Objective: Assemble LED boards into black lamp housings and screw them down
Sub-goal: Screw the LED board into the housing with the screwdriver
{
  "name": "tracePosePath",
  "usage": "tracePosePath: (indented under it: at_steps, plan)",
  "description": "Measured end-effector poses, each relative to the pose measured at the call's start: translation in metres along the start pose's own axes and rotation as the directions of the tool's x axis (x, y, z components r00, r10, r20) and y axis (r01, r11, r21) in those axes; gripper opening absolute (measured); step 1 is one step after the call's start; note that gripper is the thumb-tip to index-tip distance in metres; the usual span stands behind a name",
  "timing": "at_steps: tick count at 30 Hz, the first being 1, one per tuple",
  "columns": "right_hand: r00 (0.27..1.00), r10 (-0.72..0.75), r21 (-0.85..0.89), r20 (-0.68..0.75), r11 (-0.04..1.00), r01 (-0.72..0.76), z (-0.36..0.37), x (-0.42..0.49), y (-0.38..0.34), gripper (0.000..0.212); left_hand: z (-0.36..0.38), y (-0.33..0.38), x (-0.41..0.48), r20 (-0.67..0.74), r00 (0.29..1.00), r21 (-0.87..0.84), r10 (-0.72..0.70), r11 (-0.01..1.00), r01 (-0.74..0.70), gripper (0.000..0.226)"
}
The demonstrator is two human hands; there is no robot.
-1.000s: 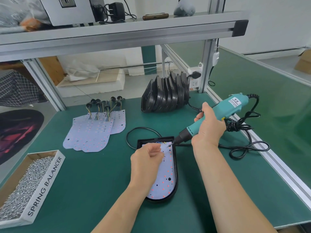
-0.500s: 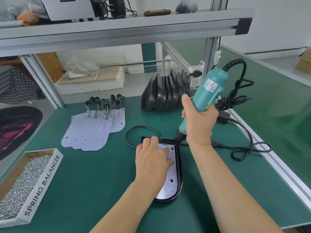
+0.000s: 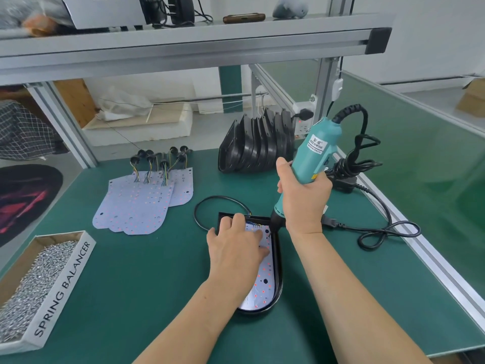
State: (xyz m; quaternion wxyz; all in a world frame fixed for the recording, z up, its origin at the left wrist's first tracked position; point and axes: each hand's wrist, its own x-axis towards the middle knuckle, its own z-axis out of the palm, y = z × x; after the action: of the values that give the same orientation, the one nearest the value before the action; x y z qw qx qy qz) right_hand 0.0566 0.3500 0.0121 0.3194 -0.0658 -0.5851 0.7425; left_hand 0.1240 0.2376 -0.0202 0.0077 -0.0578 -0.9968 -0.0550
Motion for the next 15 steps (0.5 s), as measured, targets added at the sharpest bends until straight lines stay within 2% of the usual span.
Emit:
tracePosePath:
  at_steps: [15]
  plan:
    - [0.998,-0.031,-0.038,0.052,0.999,0.033,0.0060,-0.0040,-0.0018,0.052,0.0010,-0.0006,-0.0005,-0.023,1.000,-0.003,0.021,1.000,-0.021,0.036]
